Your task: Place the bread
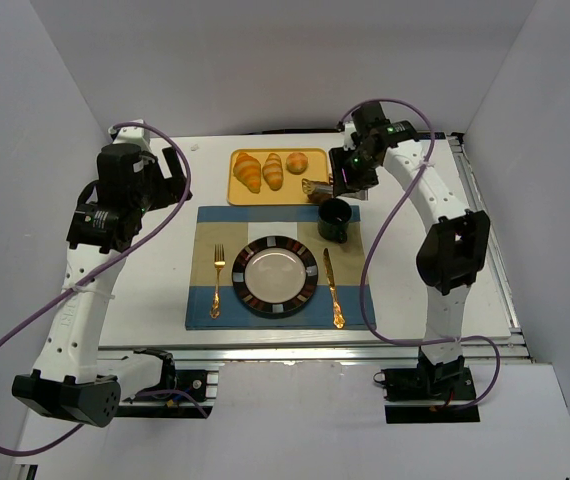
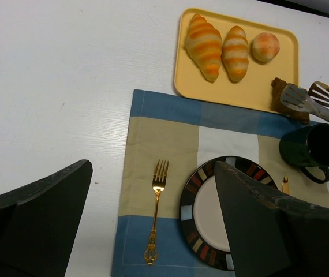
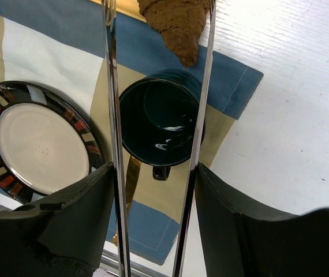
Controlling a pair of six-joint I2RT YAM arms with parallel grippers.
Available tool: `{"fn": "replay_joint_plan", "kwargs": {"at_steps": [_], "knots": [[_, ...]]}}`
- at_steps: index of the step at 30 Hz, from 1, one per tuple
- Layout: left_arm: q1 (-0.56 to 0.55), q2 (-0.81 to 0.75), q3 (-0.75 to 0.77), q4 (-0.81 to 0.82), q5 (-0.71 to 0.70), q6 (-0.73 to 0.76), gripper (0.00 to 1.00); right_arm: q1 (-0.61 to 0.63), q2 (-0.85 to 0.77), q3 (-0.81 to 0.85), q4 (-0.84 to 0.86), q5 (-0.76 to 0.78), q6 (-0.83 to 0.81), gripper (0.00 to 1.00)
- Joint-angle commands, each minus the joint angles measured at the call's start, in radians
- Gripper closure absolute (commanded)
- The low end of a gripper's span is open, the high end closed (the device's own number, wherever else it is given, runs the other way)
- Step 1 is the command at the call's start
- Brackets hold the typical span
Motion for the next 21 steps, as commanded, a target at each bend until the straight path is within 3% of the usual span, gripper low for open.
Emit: {"fn": "replay_joint_plan", "kwargs": {"at_steps": [1,15,21], "knots": [[-0.004,-0.027,-0.001,-0.013,-0.007,0.010,0.02,0.014,0.014,0.013,0.002,-0.005,-0.010,0.39],[-0.004,-0.030,-0.005,-0.022,-0.011,0.016,0.02,0.035,0.049,0.022,-0.004,0.090,-0.010,0.44],[-0.004,-0.036,-0.008,-0.025,-0.017,0.016,0.02,0.038,0.039,0.030,-0.007,0.108,-0.007,0.70]]}}
